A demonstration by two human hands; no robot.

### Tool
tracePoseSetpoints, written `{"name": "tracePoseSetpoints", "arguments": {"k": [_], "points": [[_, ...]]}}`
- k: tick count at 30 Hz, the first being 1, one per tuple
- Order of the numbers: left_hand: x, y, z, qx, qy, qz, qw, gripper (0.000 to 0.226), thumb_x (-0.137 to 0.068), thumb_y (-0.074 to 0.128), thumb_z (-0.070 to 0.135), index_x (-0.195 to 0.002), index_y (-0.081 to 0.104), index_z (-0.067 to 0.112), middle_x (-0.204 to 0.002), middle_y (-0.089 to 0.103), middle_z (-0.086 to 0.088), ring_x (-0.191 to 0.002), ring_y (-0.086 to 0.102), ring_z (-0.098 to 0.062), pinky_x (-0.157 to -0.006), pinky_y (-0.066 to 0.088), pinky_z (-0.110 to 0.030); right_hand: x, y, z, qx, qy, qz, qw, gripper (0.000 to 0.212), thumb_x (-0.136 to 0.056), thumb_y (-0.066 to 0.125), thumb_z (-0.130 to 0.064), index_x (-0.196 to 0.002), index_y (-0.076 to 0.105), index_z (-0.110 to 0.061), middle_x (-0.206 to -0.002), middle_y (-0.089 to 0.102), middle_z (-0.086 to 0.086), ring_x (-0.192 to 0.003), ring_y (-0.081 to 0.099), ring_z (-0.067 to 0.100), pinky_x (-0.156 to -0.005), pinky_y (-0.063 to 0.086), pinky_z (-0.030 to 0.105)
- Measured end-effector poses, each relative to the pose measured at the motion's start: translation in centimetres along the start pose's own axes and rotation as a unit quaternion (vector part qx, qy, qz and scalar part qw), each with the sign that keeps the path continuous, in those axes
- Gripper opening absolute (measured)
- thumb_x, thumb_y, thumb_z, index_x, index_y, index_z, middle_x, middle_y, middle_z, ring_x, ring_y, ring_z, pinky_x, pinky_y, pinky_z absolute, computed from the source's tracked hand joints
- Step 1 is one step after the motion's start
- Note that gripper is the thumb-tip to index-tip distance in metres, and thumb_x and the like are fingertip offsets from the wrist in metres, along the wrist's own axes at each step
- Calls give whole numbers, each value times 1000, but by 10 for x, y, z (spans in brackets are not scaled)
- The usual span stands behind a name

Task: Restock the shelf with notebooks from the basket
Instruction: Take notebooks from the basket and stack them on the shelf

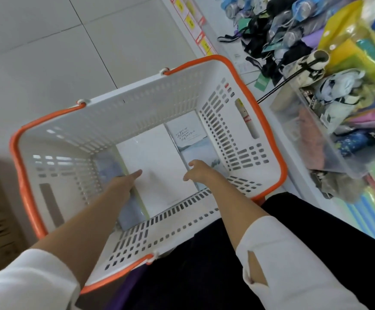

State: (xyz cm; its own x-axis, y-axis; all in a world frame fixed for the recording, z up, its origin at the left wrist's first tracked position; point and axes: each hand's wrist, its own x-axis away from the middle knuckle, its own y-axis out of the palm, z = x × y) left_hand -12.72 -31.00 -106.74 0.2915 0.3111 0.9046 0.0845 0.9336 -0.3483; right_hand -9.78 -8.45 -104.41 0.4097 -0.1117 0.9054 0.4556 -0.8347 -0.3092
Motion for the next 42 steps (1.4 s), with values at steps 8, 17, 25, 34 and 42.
{"name": "tracePoseSetpoints", "arguments": {"k": [8, 17, 25, 34, 42], "points": [[2, 35, 7, 8, 42, -12, 999, 53, -82, 76, 23, -121, 48, 2, -112, 49, -8, -107, 53, -30, -92, 44, -38, -10, 9, 3, -35, 2, -6, 999, 83, -87, 63, -15, -153, 13, -13, -156, 25, 11, -139, 31, 32, -107, 35, 41], [-12, 28, 1, 22, 31, -40, 998, 32, -86, 71, 10, -111, 51, 5, -93, 56, -8, -79, 55, -22, -73, 46, -34, -30, -28, 30, 43, 36, 116, 992, 96, -83, 65, -22, -154, 1, -11, -162, -1, 7, -148, 7, 28, -119, 19, 44], [-21, 22, -3, 30, 43, -72, 996, 18, -90, 61, -1, -107, 59, 5, -106, 63, -12, -82, 62, -21, -84, 51, -35, -41, -36, 28, 72, 36, 137, 987, 94, -85, 65, -29, -152, 3, -3, -158, 5, 14, -146, 11, 31, -115, 22, 42], [-6, 31, 7, 85, 31, -167, 982, 15, -89, 68, 17, -99, 63, 7, -100, 68, -8, -87, 66, -23, -72, 52, -37, -45, -38, 31, 18, 33, 130, 991, 86, -88, 55, -35, -153, 8, -5, -159, 4, 12, -147, 4, 32, -118, 19, 47], [-1, 38, 1, 104, 29, -93, 990, 38, -91, 65, 12, -124, 56, -4, -123, 61, -21, -102, 61, -35, -90, 50, -46, -35, -46, 26, -29, -17, 173, 984, 64, -92, 50, -20, -150, 25, -16, -150, 33, 12, -120, 52, 29, -84, 55, 34]]}}
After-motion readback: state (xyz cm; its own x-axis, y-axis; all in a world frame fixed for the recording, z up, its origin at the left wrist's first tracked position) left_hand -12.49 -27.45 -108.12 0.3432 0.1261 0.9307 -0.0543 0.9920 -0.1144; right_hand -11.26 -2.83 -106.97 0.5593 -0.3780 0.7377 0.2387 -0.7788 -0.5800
